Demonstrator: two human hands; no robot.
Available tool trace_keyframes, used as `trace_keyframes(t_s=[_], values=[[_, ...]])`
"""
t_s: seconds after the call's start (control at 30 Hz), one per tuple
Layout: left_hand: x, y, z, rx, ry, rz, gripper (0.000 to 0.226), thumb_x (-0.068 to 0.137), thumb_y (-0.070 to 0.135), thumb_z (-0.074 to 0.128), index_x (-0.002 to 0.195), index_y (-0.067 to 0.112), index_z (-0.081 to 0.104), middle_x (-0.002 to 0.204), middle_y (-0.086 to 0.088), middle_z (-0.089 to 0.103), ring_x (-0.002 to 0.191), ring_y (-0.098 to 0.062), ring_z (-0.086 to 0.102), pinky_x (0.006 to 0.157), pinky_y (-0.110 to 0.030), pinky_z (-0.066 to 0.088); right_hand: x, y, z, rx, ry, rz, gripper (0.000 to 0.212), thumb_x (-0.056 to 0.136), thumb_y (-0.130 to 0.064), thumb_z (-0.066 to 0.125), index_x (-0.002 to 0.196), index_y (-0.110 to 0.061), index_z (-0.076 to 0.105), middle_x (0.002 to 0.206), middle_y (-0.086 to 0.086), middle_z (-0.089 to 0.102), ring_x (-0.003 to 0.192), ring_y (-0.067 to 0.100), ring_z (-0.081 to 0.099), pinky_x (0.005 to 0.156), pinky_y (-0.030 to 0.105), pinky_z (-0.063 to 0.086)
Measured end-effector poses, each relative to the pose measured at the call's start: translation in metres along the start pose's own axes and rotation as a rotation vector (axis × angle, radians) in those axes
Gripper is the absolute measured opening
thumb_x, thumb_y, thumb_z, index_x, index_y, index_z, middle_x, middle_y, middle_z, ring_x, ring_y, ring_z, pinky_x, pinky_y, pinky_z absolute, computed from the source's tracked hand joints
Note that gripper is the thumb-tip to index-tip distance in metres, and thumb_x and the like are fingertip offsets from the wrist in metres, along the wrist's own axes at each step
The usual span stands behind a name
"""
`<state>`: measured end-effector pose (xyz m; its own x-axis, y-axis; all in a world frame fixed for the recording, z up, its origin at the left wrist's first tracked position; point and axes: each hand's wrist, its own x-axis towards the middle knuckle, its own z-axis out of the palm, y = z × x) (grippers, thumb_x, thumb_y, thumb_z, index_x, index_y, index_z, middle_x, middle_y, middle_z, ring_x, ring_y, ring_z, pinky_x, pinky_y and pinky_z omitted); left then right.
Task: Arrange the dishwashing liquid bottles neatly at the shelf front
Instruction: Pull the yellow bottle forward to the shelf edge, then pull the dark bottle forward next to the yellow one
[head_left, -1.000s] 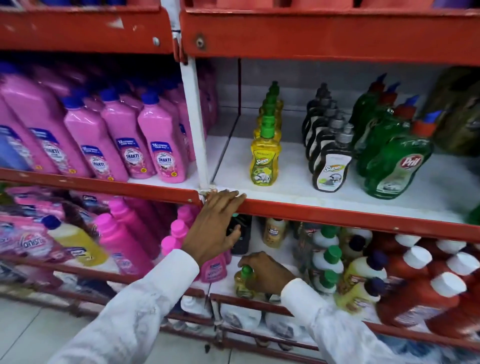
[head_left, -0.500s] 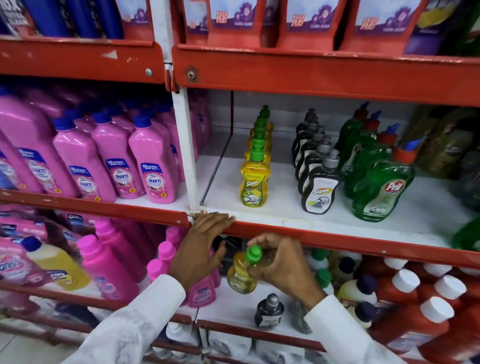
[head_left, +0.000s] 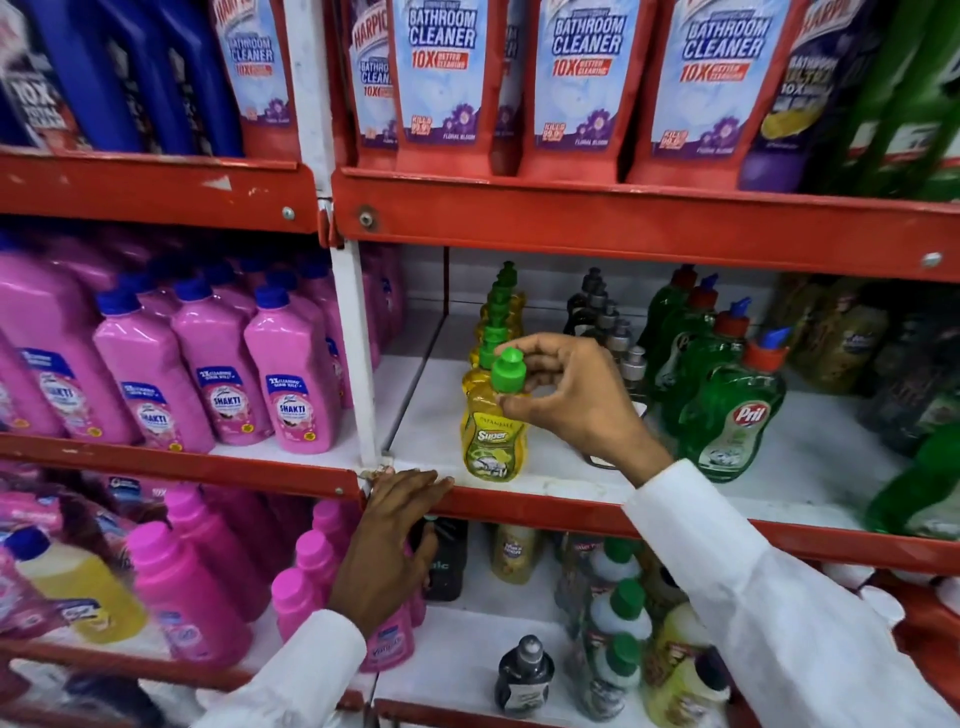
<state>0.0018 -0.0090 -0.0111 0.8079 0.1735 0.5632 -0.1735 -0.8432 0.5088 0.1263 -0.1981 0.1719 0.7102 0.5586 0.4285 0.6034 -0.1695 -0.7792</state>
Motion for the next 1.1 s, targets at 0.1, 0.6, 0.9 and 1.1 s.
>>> trace_keyframes(t_s=[0.1,0.6,0.9,1.1], values=[[-0.003,0.002,0.002,0.036,0.004,-0.022,0.057,0.083,0.01,0.063,0.137,0.028,0.056,0.137,-0.001,0.055,0.134,-0.019,0.045,0.124,-0.02,0.013,0.01,0.015,0.014,-0.043,-0.061,0.038,0.044,0.066,-0.01,0.088,0.108,-0.014,0.074,0.095,0.002,0.079,0.077,0.012,0.068,0.073,0.029,0.06],[-0.004,0.043,0.027,0.245,0.157,0.211,0.054,0.084,0.016,0.068,0.137,0.016,0.058,0.129,-0.013,0.059,0.123,-0.03,0.053,0.112,-0.048,0.039,-0.032,0.035,0.006,-0.037,0.032,0.065,0.056,0.077,-0.009,0.08,0.128,-0.023,0.063,0.118,-0.012,0.07,0.099,0.0,0.063,0.086,0.016,0.055],[0.019,0.051,0.065,0.308,0.008,0.385,0.067,0.075,-0.011,0.073,0.137,0.006,0.056,0.135,-0.013,0.064,0.126,-0.029,0.06,0.108,-0.047,0.048,-0.172,0.123,0.033,-0.109,0.035,0.339,0.032,0.081,0.0,0.071,0.103,-0.022,0.074,0.089,-0.007,0.076,0.075,-0.001,0.068,0.069,0.004,0.049],[0.023,0.066,0.069,0.307,-0.053,0.281,0.063,0.076,-0.002,0.067,0.137,0.006,0.055,0.135,-0.013,0.064,0.127,-0.028,0.056,0.116,-0.041,0.038,-0.192,0.18,0.09,-0.252,-0.25,0.455,0.044,0.074,-0.02,0.07,0.118,-0.015,0.07,0.121,0.004,0.072,0.103,0.017,0.067,0.086,0.015,0.048]])
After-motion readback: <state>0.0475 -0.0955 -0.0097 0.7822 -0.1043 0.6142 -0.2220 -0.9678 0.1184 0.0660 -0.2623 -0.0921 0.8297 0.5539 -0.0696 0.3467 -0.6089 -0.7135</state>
